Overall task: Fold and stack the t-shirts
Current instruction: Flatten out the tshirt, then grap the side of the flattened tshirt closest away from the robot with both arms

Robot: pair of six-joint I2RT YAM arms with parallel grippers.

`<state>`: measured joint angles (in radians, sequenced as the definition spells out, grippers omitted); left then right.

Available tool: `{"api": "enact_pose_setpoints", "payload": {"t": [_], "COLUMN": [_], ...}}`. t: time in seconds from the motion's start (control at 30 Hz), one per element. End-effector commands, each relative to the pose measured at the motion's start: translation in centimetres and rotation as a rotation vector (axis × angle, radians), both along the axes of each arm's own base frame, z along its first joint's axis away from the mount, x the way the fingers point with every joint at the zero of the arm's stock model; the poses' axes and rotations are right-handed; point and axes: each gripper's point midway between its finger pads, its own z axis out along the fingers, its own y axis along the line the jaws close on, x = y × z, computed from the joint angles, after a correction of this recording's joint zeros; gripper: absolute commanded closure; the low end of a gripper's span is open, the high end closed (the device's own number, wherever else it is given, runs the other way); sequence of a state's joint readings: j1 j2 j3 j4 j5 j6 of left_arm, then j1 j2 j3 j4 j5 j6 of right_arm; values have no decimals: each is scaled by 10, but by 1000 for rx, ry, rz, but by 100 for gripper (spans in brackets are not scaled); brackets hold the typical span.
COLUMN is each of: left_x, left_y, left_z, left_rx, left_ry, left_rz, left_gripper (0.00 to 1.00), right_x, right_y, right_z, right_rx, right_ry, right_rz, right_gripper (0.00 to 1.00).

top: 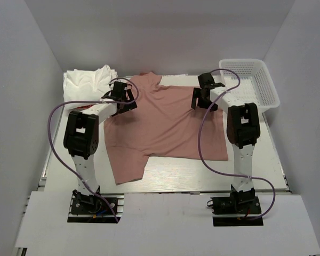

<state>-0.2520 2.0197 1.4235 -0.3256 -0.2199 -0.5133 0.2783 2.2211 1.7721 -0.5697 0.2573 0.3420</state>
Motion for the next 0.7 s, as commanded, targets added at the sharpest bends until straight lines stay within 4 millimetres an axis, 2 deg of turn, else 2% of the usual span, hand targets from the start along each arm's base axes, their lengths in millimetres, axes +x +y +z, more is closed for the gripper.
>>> {"api": "enact_pose_setpoints", "payload": {"t": [0.0, 0.03, 0.07, 0.1, 0.13, 0.17, 0.2, 0.23, 0.27, 0.3, 0.37, 0.4, 0.43, 0.5, 0.57, 0.6, 0.63, 0.67], "left_x": [-17, -30, -49, -63, -87, -112, -147, -147, -179, -194, -239, -254, -277, -301, -326, -333, -347, -353], "left_y": [-3, 1, 5, 12, 18, 25, 34, 33, 35, 35, 35, 34, 35, 25, 16, 12, 13, 4], "left_z": [64, 92, 87, 92, 111, 98, 93, 93, 86, 83, 61, 66, 47, 37, 22, 18, 5, 6], "left_rx": [-7, -16, -23, -21, -57, -58, -85, -106, -130, -149, -188, -229, -240, -324, -401, -427, -430, -473], "left_ry": [-90, -126, -94, -89, -88, -36, 12, 10, 62, 85, 202, 183, 237, 270, 291, 305, 349, 365], "left_rz": [-40, -40, -25, 8, 61, 96, 164, 189, 190, 191, 217, 219, 231, 204, 166, 164, 164, 144], "left_gripper": [0, 0, 0, 0, 0, 0, 0, 0, 0, 0, 0, 0, 0, 0, 0, 0, 0, 0], "right_x": [5, -14, -18, -39, -48, -53, -77, -86, -94, -117, -130, -135, -151, -167, -174, -181, -185, -188], "right_y": [20, 23, 26, 28, 27, 28, 26, 25, 25, 22, 20, 20, 15, 9, 5, 1, -2, -3], "right_z": [80, 66, 102, 81, 98, 117, 89, 100, 100, 98, 95, 116, 97, 93, 106, 98, 101, 105], "right_rx": [47, 40, 68, 61, 73, 99, 103, 123, 146, 172, 198, 233, 233, 241, 268, 257, 261, 266], "right_ry": [-163, -122, -206, -165, -202, -261, -203, -231, -232, -231, -237, -297, -254, -255, -295, -280, -288, -298], "right_rz": [87, 106, 105, 111, 111, 108, 90, 83, 63, 51, 26, 28, 6, -9, -28, -37, -52, -53], "right_gripper": [10, 10, 10, 10, 10, 10, 10, 10, 10, 10, 10, 10, 10, 10, 10, 10, 10, 10]}}
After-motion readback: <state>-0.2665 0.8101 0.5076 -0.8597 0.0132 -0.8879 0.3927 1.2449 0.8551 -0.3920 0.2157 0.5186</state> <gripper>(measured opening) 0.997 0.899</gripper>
